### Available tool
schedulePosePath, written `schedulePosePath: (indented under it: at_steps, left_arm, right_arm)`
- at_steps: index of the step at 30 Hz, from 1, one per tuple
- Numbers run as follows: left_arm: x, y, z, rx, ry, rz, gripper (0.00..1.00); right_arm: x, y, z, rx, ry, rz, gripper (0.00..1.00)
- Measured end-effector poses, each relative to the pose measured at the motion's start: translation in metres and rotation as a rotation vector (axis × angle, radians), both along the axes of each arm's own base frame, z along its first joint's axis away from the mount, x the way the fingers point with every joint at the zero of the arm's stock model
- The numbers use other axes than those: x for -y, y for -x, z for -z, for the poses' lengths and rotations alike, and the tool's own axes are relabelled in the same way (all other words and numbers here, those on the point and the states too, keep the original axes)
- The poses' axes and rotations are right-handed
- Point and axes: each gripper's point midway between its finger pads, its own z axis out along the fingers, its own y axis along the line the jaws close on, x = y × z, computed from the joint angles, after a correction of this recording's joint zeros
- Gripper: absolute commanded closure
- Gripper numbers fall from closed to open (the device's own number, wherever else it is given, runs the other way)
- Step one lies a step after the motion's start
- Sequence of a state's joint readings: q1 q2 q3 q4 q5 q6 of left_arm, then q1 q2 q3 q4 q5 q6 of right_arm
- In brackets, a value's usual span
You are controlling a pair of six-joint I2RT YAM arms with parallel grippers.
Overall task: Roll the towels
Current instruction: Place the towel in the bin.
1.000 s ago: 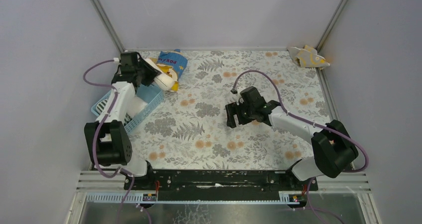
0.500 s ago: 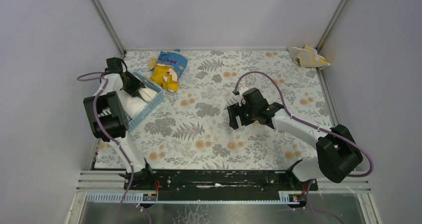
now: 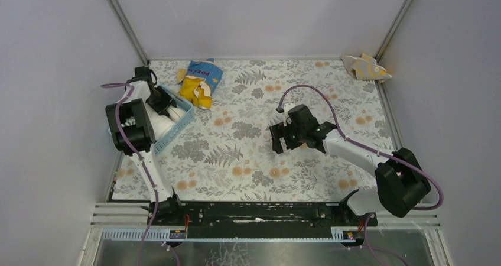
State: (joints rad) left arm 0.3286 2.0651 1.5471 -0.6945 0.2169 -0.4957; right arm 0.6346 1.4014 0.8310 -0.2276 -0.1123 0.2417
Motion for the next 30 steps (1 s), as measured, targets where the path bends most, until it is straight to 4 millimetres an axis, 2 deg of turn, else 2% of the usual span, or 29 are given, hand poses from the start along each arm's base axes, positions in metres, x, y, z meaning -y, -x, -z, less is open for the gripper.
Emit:
schedulePosePath:
  at_steps: [8,11,15,21,25,26,30]
  left_arm:
    - [0.002,-0.004,0.009,-0.037,-0.027,0.013,0.44]
    - [0.004,-0.005,0.008,-0.037,-0.035,0.017,0.36]
    - [0.005,-0.005,0.000,-0.025,-0.044,0.021,0.32]
    - [0.004,0.001,-0.029,0.001,-0.064,0.013,0.28]
    - [0.005,0.008,-0.059,0.050,-0.086,0.010,0.23]
    - [0.006,0.011,-0.065,0.060,-0.090,0.009,0.21]
    - [0.019,0.037,-0.094,0.117,-0.126,0.024,0.13]
  right_arm:
    - [0.003,-0.002,0.000,0.010,0.014,0.013,0.07]
    - [0.003,-0.003,0.000,0.012,0.016,0.015,0.07]
    - [0.003,-0.003,-0.005,0.025,0.008,0.016,0.06]
    - [0.007,-0.009,-0.024,0.073,0.005,0.039,0.05]
    - [0.014,-0.018,-0.039,0.127,0.029,0.076,0.03]
    - [0.017,-0.020,-0.043,0.141,0.042,0.091,0.01]
    - [0.033,-0.033,-0.053,0.195,0.112,0.154,0.01]
